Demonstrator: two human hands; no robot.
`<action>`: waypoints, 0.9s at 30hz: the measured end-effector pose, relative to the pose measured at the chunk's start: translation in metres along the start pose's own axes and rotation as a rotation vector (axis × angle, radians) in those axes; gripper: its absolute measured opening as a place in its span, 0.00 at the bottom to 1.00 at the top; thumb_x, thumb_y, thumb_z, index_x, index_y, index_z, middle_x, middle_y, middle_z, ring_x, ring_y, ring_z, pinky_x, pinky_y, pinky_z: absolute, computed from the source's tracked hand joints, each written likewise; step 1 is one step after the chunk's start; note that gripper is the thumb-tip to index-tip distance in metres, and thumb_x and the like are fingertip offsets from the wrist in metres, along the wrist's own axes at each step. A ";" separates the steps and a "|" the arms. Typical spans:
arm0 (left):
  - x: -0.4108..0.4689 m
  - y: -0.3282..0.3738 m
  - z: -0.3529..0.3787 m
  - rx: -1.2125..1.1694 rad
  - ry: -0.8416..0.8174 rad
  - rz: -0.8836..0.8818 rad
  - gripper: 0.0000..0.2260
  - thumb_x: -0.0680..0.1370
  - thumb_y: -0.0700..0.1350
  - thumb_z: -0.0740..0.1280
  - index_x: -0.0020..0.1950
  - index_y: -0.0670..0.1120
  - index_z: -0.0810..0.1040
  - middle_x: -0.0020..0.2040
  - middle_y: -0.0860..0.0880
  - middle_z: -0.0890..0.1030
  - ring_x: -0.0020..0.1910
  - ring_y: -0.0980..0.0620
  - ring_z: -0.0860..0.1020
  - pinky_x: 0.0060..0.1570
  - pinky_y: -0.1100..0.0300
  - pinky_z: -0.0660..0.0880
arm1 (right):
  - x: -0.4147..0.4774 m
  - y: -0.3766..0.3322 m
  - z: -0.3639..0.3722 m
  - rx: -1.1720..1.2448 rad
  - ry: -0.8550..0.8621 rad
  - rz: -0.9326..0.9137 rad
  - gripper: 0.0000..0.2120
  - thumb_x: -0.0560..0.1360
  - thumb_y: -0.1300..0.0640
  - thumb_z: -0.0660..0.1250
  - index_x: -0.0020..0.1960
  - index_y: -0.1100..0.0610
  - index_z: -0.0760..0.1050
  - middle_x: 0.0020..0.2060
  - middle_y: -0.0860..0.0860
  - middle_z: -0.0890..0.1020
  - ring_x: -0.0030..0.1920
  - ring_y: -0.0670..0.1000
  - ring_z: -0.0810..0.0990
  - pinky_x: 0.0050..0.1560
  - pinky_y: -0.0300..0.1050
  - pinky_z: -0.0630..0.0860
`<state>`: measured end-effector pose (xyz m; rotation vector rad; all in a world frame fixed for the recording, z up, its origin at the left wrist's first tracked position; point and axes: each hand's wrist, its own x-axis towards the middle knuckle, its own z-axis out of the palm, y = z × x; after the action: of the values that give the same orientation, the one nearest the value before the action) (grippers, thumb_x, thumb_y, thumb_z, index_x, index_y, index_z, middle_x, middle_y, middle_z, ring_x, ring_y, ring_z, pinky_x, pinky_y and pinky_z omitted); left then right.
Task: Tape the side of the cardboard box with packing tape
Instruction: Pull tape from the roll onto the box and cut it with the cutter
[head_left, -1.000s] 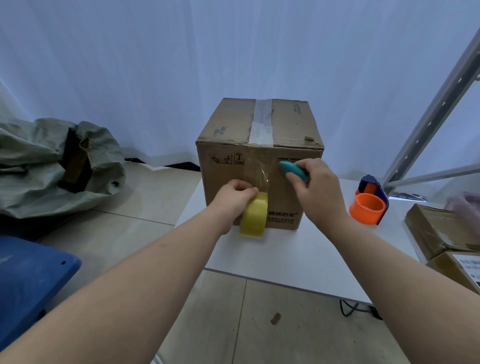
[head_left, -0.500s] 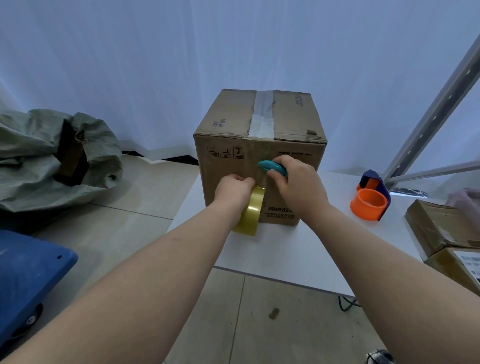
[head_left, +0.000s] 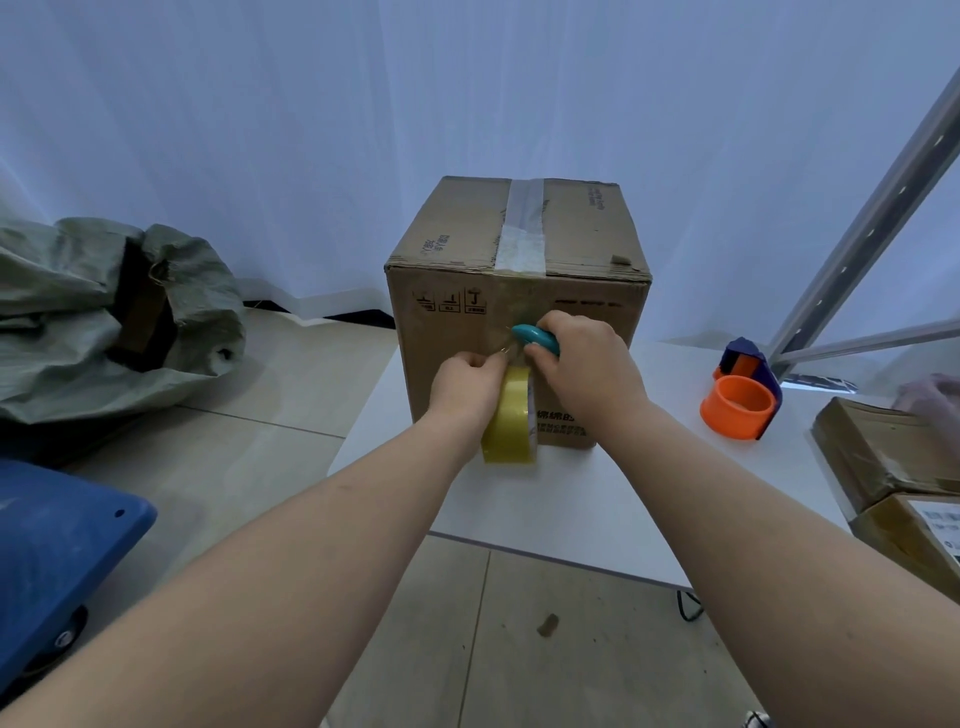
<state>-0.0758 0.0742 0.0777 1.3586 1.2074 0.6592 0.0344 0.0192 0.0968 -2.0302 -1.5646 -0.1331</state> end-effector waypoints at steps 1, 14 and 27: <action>-0.001 0.001 -0.001 -0.023 -0.020 -0.013 0.11 0.78 0.54 0.63 0.54 0.48 0.71 0.44 0.49 0.75 0.45 0.49 0.75 0.49 0.54 0.72 | 0.000 0.000 0.000 -0.011 -0.005 0.001 0.11 0.77 0.54 0.64 0.56 0.58 0.75 0.48 0.55 0.81 0.46 0.53 0.78 0.46 0.47 0.77; -0.006 0.002 -0.012 -0.029 -0.111 -0.039 0.16 0.78 0.49 0.65 0.64 0.48 0.69 0.55 0.46 0.74 0.56 0.44 0.74 0.59 0.47 0.74 | 0.006 -0.015 0.001 -0.099 0.019 -0.101 0.10 0.76 0.56 0.65 0.53 0.61 0.75 0.49 0.55 0.77 0.42 0.52 0.76 0.43 0.44 0.77; -0.005 0.007 -0.007 -0.029 -0.083 -0.079 0.09 0.78 0.48 0.63 0.57 0.50 0.69 0.52 0.46 0.75 0.53 0.45 0.74 0.55 0.49 0.73 | 0.003 -0.004 -0.001 -0.111 -0.196 -0.118 0.16 0.79 0.60 0.58 0.66 0.56 0.70 0.59 0.55 0.79 0.59 0.55 0.72 0.57 0.49 0.72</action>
<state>-0.0814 0.0734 0.0874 1.2951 1.1738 0.5576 0.0325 0.0221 0.1007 -2.0883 -1.8359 -0.0682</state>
